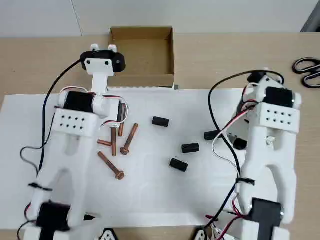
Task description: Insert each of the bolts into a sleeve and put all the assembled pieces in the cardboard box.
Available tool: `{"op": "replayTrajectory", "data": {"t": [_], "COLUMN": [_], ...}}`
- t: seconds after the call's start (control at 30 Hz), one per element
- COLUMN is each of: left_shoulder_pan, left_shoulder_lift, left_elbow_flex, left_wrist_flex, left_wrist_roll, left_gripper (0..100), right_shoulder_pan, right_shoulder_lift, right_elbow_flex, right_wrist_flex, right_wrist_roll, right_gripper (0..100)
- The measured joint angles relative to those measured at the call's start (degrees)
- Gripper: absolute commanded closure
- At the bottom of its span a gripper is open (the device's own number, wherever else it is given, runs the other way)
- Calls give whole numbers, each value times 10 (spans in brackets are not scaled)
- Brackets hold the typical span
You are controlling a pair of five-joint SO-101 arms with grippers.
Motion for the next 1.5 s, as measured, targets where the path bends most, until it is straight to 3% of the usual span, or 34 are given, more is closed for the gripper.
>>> {"op": "replayTrajectory", "data": {"t": [0.2,0.43,0.6,1.5], "left_shoulder_pan": [0,0,6,-4], "left_shoulder_lift": [145,370,434,516], "left_elbow_flex": [-86,-340,-455,-505], "left_wrist_flex": [18,153,164,168], "left_wrist_roll": [36,39,15,11], "left_gripper": [979,976,942,900], "right_shoulder_pan": [22,48,47,47], "right_shoulder_lift": [-16,-16,-16,-16], "right_elbow_flex": [18,21,21,21], "right_wrist_flex": [0,0,0,0], "right_wrist_roll": [0,0,0,0], "right_gripper": [996,996,996,996]}}
